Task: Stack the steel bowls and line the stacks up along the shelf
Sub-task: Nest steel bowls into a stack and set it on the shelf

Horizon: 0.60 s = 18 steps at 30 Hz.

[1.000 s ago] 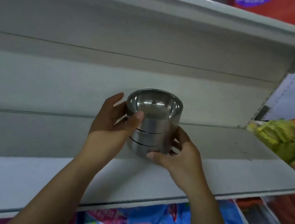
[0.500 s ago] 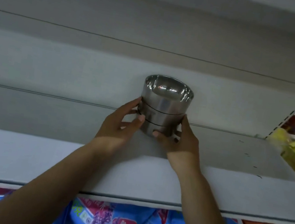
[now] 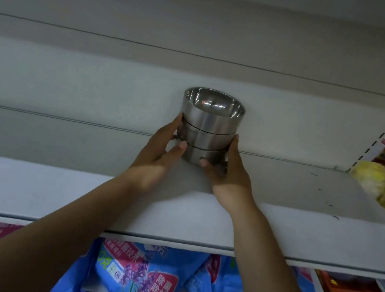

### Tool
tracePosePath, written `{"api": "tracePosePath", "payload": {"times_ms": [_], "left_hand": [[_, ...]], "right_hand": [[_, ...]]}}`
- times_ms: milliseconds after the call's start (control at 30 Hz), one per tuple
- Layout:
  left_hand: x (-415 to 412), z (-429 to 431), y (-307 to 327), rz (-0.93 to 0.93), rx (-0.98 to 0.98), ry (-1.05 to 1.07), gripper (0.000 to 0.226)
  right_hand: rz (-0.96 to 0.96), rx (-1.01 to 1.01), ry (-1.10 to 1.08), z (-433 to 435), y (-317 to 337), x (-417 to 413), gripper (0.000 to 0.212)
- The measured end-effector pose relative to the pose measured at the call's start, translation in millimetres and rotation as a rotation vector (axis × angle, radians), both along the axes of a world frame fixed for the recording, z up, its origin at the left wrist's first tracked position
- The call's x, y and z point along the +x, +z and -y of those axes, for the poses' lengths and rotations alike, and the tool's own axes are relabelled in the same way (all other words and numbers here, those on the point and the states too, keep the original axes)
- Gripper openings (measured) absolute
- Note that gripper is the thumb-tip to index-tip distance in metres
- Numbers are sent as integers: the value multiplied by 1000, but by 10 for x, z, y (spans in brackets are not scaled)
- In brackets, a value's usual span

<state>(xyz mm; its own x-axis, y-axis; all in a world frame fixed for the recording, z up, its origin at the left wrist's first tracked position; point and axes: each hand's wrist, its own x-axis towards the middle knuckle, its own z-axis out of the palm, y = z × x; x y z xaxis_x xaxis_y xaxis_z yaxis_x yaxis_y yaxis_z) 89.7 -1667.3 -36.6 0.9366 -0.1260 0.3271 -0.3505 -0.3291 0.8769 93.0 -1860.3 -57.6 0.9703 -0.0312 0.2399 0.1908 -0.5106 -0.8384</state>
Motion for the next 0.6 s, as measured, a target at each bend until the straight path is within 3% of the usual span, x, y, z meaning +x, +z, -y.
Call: {"api": "tracePosePath", "payload": {"times_ms": [367, 600], "left_hand": [[41, -51, -48, -32, -90, -8, 58], [24, -110, 123, -114, -292, -22, 63]], "right_hand": [[-84, 57, -35, -5, 121, -163, 100], [-90, 170, -68, -22, 191, -153, 125]]}}
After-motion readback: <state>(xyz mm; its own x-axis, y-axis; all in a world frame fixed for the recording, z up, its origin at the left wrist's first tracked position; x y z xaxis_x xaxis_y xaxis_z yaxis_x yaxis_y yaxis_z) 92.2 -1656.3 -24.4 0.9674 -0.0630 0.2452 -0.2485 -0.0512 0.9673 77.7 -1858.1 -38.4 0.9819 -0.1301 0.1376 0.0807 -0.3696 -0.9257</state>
